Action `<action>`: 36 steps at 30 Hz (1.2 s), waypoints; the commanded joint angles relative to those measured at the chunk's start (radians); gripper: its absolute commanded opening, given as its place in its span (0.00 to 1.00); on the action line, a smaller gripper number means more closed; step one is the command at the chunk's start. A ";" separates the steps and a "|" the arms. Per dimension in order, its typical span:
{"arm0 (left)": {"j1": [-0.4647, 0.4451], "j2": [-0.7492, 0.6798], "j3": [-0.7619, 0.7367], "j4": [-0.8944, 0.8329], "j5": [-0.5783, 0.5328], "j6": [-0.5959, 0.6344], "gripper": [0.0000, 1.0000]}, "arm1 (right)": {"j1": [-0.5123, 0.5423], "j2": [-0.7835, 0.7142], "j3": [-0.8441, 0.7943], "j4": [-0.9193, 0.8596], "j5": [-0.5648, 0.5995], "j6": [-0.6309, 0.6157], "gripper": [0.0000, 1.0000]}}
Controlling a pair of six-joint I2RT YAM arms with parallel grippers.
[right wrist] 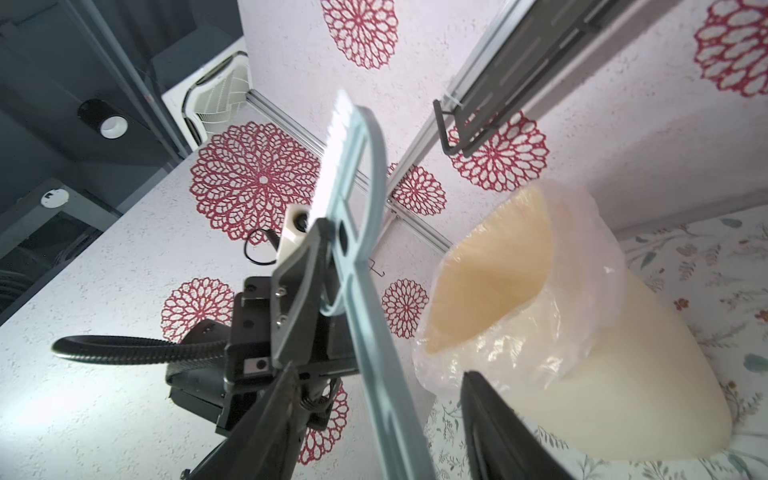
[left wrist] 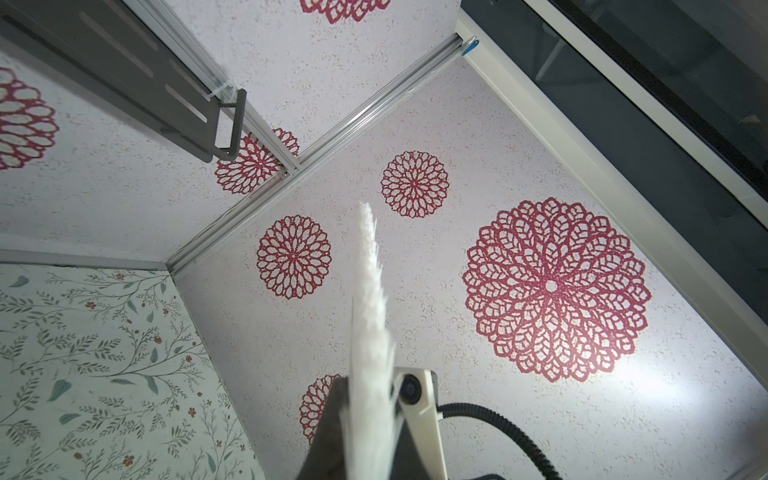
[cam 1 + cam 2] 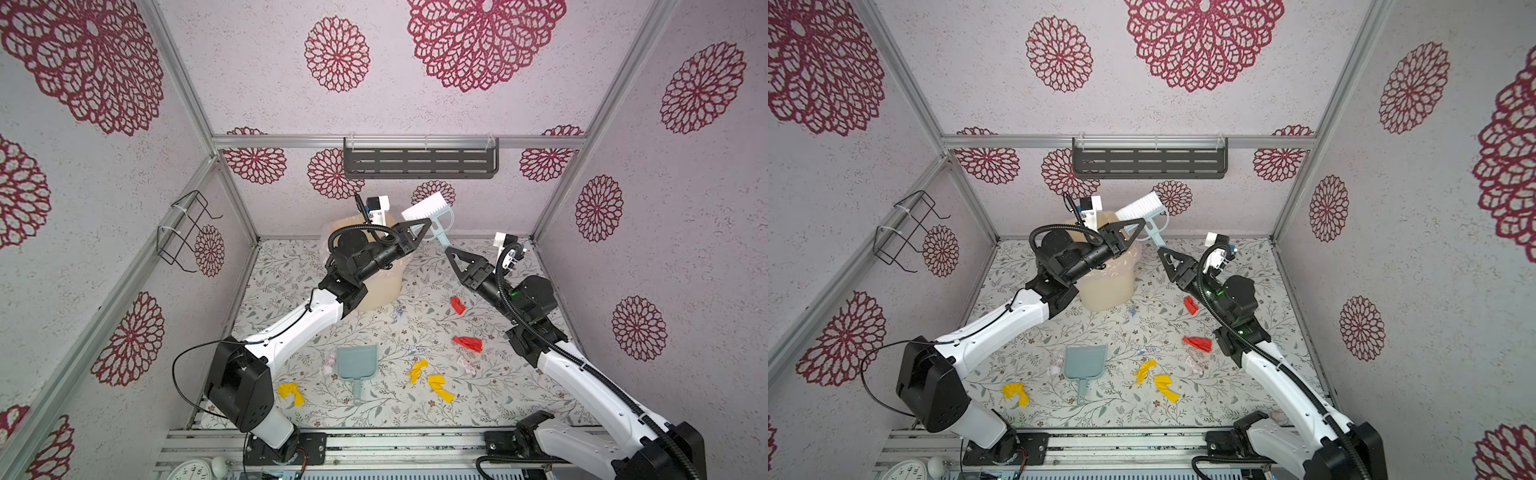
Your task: Sweep away the paper scraps from the table
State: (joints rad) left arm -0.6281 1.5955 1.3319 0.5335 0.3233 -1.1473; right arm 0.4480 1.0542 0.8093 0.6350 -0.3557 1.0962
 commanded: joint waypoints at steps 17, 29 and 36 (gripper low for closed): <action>-0.002 -0.003 -0.020 0.083 -0.049 -0.038 0.00 | -0.007 -0.021 -0.014 0.104 -0.043 0.047 0.36; -0.001 -0.010 -0.025 0.068 -0.049 -0.029 0.00 | -0.007 -0.050 -0.031 0.089 -0.023 0.049 0.28; -0.001 -0.024 -0.036 0.054 -0.050 -0.023 0.00 | -0.008 -0.057 -0.030 0.094 -0.011 0.047 0.28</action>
State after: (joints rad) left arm -0.6296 1.5955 1.3098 0.5854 0.2787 -1.1831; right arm 0.4427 1.0298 0.7658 0.6724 -0.3702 1.1374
